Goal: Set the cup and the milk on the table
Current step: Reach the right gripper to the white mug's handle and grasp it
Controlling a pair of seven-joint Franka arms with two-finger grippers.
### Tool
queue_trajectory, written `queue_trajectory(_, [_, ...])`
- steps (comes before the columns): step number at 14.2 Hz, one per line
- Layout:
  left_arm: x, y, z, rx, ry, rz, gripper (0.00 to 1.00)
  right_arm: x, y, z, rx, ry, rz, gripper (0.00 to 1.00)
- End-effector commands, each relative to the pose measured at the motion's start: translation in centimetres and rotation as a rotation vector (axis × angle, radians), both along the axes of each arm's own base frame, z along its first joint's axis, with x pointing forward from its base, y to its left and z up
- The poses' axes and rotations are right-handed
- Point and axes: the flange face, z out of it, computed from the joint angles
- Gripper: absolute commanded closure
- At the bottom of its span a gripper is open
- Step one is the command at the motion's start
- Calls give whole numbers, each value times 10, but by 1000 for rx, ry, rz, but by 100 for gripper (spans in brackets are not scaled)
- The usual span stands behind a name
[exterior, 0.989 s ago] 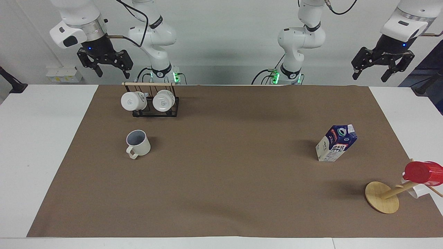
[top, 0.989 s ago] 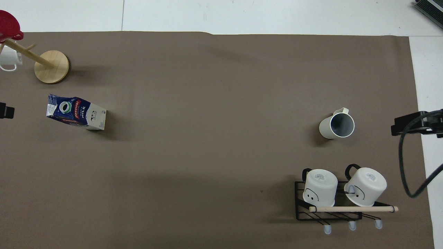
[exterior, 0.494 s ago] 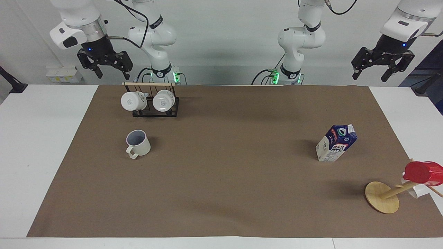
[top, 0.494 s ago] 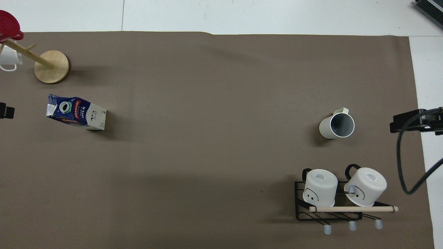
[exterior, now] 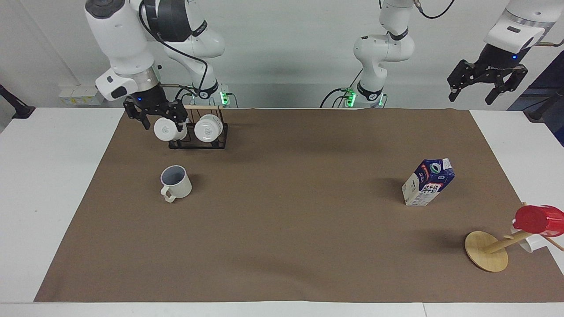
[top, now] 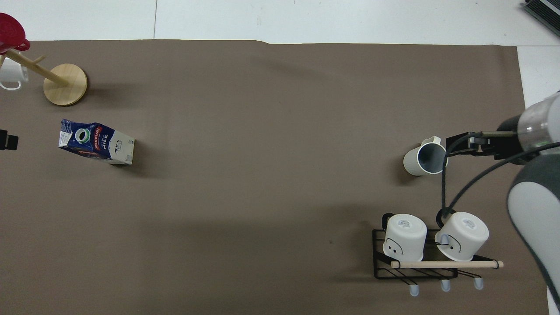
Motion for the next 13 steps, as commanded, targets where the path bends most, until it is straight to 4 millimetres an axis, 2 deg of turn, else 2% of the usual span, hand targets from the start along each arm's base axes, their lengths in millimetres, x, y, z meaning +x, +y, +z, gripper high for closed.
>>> queue_trajectory(1, [-7,-1,1,7,7,2,0,0,0,-39,11,-4,-24,0])
queue_trajectory(4, [-8,-1,1,6,7,2,0,15,0,-105,5,-12,-28,0])
queue_trajectory(5, [-7,-1,1,6,7,4,0,16,1,-121,6,-31,-32,0])
queue_trajectory(9, [-7,-1,-2,6,13,4,0,33,3,-164,2,-40,-49,0])
queue_trajectory(11, [-8,-1,-1,6,12,4,0,34,-4,-188,-3,-32,-57,0])
queue_trajectory(13, [-8,-1,-1,6,12,4,0,30,-6,-200,-3,-28,-58,0])
